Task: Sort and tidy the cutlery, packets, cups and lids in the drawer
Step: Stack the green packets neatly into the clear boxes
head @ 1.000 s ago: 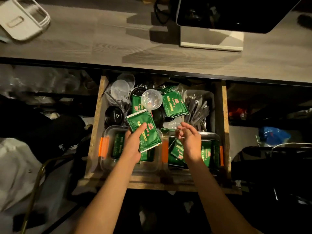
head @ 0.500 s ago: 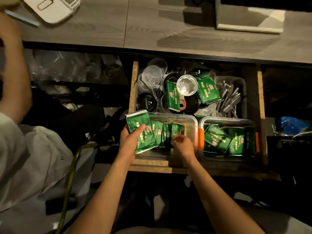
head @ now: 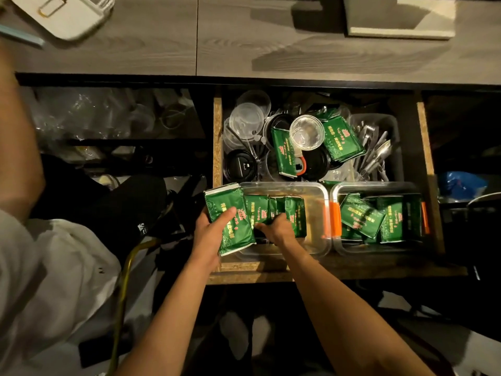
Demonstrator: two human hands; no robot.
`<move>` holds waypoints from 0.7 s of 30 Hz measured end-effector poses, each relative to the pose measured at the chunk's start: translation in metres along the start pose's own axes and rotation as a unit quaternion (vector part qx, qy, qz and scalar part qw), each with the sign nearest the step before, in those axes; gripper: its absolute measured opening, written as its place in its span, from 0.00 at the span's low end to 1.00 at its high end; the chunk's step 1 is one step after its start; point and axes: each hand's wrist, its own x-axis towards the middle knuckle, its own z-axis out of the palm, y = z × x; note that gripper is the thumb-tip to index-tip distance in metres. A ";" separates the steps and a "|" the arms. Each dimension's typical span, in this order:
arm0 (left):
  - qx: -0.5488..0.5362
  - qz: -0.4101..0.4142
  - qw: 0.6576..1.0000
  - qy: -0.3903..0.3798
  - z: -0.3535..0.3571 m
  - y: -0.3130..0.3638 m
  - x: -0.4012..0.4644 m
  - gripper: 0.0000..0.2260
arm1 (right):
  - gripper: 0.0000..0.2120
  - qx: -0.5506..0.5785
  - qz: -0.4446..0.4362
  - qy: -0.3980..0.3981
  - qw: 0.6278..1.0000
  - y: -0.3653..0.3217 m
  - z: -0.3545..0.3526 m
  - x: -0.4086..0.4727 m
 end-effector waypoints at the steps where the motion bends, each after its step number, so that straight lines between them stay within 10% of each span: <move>1: 0.006 -0.003 1.000 -0.001 -0.001 -0.001 0.002 0.26 | 0.26 0.009 -0.002 -0.007 1.000 -0.001 0.003 0.002; 8: 0.012 0.003 1.000 -0.001 0.005 0.001 0.005 0.19 | 0.12 0.202 -0.040 -0.074 0.976 0.010 -0.013 -0.006; 15: 0.003 -0.046 0.999 -0.014 0.029 0.004 -0.002 0.44 | 0.14 0.141 -0.115 0.035 0.983 0.032 -0.048 -0.014; 21: 0.005 -0.078 0.997 -0.025 0.061 0.013 -0.019 0.46 | 0.12 0.243 -0.118 0.069 0.960 0.028 -0.094 -0.044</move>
